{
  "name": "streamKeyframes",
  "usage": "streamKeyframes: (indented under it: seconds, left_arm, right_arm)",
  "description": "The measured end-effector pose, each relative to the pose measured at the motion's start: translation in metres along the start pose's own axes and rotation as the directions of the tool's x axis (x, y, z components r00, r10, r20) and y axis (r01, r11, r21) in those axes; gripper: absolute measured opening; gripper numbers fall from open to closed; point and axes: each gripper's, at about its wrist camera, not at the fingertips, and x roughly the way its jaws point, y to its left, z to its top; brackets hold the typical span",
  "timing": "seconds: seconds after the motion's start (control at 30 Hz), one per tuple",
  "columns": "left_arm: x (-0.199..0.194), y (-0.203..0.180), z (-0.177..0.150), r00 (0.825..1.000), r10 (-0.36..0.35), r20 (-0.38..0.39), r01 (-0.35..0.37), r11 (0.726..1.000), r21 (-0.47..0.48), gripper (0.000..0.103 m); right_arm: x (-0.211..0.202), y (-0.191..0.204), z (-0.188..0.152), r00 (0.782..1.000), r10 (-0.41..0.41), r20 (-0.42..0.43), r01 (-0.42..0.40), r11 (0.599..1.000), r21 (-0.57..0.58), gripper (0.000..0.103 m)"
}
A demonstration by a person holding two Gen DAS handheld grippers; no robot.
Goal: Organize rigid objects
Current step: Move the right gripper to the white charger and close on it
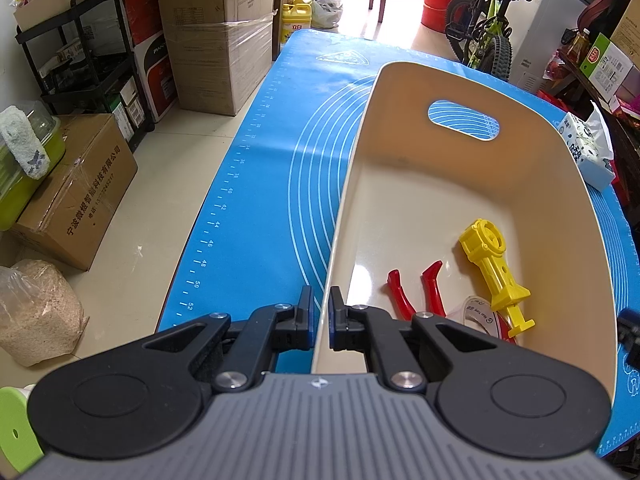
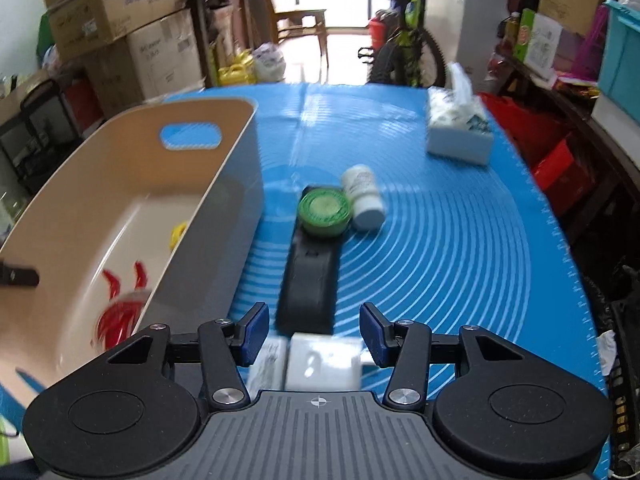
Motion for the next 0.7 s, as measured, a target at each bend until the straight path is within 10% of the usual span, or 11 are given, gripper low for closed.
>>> streamKeyframes:
  seconds: [0.7]
  left_arm:
    - [0.000, 0.000, 0.000, 1.000, 0.000, 0.000, 0.000, 1.000, -0.001, 0.010]
  right_arm:
    - [0.017, 0.032, -0.020, 0.995, 0.047, -0.090, -0.057, 0.993, -0.106, 0.041]
